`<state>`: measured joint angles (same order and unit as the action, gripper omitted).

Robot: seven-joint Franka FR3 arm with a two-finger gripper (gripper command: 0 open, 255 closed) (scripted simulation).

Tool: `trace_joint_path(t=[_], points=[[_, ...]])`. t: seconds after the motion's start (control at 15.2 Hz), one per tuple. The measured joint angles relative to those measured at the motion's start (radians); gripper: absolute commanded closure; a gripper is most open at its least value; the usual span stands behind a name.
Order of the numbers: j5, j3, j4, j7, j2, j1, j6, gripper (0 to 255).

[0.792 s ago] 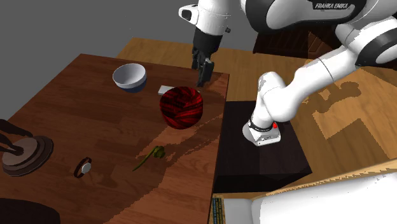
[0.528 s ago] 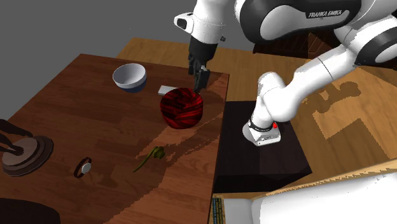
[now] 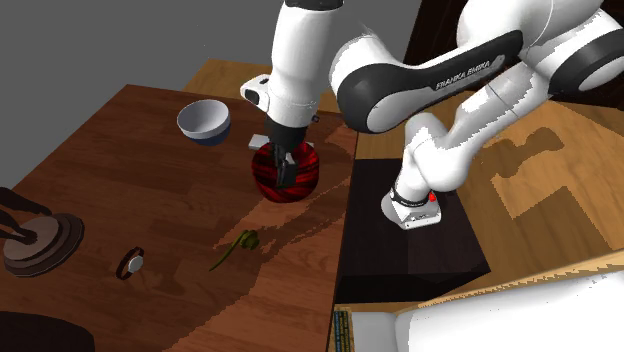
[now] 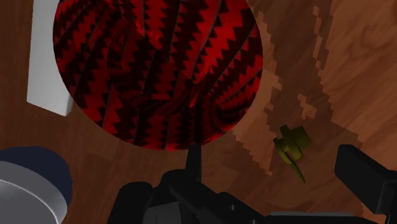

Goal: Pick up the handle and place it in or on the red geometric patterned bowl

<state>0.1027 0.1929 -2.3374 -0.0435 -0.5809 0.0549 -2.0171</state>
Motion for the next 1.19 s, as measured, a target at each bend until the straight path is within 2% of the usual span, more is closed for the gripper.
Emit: trace_joint_path(t=[0.33,0.66,0.86,1.19], points=[[-0.019,0.071,0.031,0.046,0.154,0.004,-0.136,0],[-0.074,0.14,0.079,0.11,0.317,0.002,-0.258,0],[-0.118,0.17,0.113,0.147,0.404,-0.001,-0.312,0],[-0.153,0.185,0.113,0.178,0.465,-0.004,-0.37,0]])
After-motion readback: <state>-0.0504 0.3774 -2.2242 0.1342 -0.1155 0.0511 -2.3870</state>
